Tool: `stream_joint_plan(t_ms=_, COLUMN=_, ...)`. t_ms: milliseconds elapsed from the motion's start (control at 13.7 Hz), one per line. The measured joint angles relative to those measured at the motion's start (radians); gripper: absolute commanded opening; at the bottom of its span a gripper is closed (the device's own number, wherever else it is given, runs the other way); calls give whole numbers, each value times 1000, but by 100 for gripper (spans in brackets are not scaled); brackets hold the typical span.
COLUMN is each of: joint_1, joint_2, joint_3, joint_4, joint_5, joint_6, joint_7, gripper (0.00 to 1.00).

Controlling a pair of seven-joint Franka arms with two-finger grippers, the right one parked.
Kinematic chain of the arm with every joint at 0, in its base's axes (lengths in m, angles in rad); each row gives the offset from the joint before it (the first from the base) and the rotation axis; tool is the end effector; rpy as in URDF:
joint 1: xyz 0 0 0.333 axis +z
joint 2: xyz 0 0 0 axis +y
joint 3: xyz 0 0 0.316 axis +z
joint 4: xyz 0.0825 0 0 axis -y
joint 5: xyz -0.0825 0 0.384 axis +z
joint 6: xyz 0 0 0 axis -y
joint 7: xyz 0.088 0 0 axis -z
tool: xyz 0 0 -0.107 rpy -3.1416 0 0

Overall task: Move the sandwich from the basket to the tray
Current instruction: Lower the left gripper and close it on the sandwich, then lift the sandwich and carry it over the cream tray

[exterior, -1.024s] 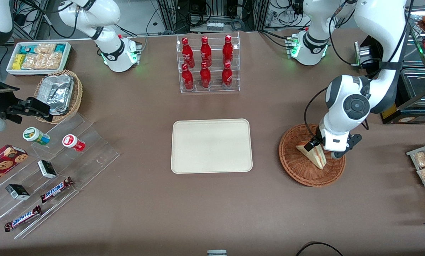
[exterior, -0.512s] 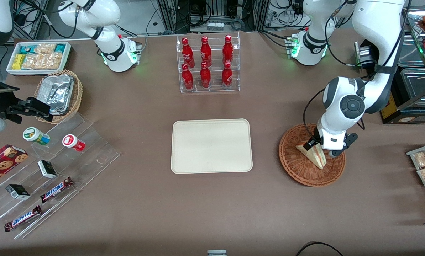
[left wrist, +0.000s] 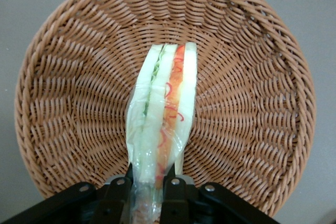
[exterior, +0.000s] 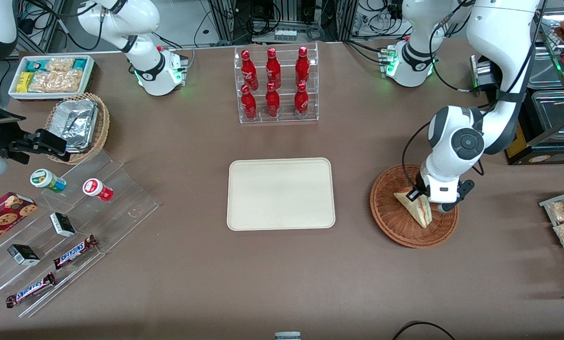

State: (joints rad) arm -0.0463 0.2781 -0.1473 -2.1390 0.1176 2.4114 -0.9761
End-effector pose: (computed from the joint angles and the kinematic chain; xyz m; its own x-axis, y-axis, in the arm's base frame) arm 0.5596 -0.1081 0.2755 0.7645 0.6439 0.0299 0.6446 -0.7642 -0.0235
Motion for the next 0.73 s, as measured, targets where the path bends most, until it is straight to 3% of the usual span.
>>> stream_joint_plan(t_ms=220, joint_1=-8, joint_2=-14, joint_3=-17, joint_4=105, joint_5=67, joint_6=-230, joint_7=7, gripper=0)
stream_joint_plan(t_ms=439, joint_1=-81, joint_2=-46, joint_3=-64, joint_4=277, joint_5=84, joint_6=-499, joint_7=35, gripper=0)
stream_joint_plan(t_ms=732, joint_1=-271, joint_2=-23, joint_3=-93, joint_4=429, joint_5=80, joint_6=-571, joint_7=42, gripper=0)
